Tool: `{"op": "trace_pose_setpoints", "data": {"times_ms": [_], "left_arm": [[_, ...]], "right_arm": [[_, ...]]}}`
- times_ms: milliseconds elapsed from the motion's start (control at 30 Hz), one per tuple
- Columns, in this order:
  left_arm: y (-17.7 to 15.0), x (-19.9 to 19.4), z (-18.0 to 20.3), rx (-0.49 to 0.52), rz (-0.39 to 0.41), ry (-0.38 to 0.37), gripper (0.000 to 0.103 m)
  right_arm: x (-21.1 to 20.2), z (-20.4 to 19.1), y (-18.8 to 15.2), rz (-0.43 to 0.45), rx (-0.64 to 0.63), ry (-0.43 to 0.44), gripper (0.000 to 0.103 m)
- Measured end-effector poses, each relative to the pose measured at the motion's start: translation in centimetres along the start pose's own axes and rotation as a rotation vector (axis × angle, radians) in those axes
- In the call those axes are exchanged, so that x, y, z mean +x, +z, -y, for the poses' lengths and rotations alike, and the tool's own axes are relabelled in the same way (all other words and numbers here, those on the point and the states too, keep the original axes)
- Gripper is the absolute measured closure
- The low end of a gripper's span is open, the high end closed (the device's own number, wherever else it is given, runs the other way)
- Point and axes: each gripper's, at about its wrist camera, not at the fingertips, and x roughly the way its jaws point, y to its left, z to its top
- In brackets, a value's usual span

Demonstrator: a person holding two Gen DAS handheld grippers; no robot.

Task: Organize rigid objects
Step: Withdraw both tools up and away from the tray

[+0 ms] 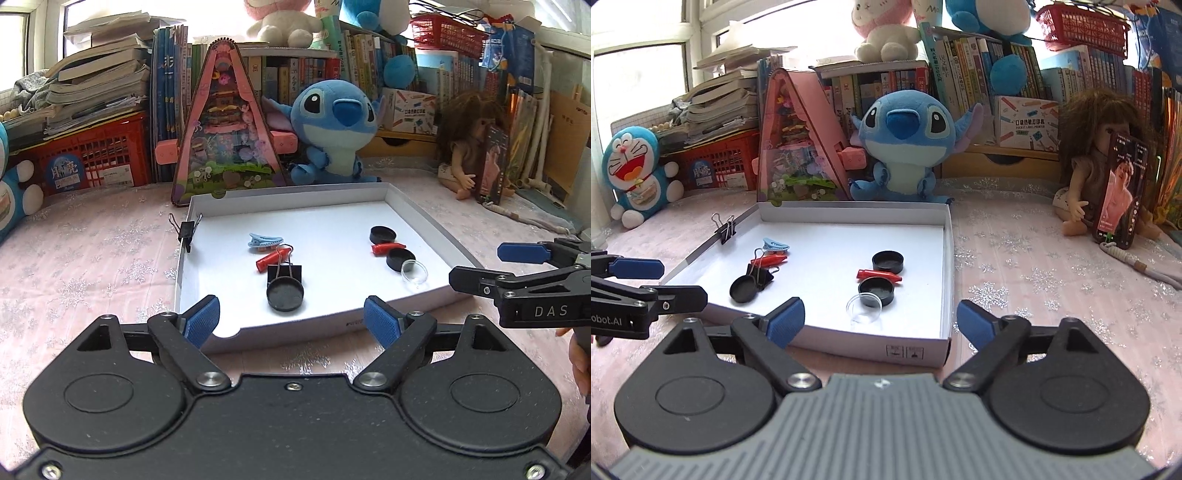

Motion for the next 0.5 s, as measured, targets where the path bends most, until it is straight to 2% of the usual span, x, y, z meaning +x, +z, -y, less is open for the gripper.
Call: {"op": "trace_pose_setpoints", "data": {"times_ms": [267,500], "left_arm": [[-1.6,-1.5,-0.2,0.026,0.023,0.011,0.018],[-2.9,-2.5,-0.6,0.022,0.036,0.016,0.018]], "right_arm": [[-1.4,-1.0,-1.0,0.026,-0.053,0.008,0.000],[-2.0,-1.6,-2.0,0.027,-0.081,0.005,0.000]]}}
